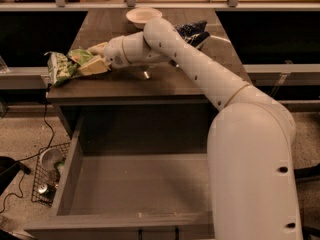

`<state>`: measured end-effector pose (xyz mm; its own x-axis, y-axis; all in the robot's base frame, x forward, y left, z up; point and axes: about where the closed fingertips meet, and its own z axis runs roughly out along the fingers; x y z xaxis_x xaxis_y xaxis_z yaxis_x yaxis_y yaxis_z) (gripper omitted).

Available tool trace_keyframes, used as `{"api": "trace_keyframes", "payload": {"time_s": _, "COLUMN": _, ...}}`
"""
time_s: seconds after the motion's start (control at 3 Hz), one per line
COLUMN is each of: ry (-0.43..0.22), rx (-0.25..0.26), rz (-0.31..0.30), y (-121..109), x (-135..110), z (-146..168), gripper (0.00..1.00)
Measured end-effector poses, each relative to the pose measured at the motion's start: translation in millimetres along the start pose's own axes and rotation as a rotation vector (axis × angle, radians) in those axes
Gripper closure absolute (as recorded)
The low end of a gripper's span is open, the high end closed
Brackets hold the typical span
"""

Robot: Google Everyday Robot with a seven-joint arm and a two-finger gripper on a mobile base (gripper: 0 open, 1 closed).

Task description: Place green jalapeno chip bag into top drawer

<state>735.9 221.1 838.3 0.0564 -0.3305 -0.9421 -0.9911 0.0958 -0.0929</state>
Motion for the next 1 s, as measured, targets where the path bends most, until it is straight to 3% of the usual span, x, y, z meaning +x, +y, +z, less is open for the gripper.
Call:
{"api": "trace_keyframes", "payload": {"time_s": 0.33, "ry": 0.000, "rx": -0.005, "rz": 0.000, "y": 1.4, "x": 0.0, "z": 2.7, "gripper": 0.93}}
{"api": "trace_keyframes", "payload": {"time_s": 0.67, "ry": 0.000, "rx": -0.008, "rz": 0.000, "y": 2.6, "x": -0.1, "z": 4.9, "gripper": 1.00}}
{"api": "trace_keyframes", "payload": {"time_s": 1.0, "ry": 0.000, "rx": -0.008, "rz": 0.000, "y": 2.7, "x": -0.1, "z": 5.0, "gripper": 1.00}}
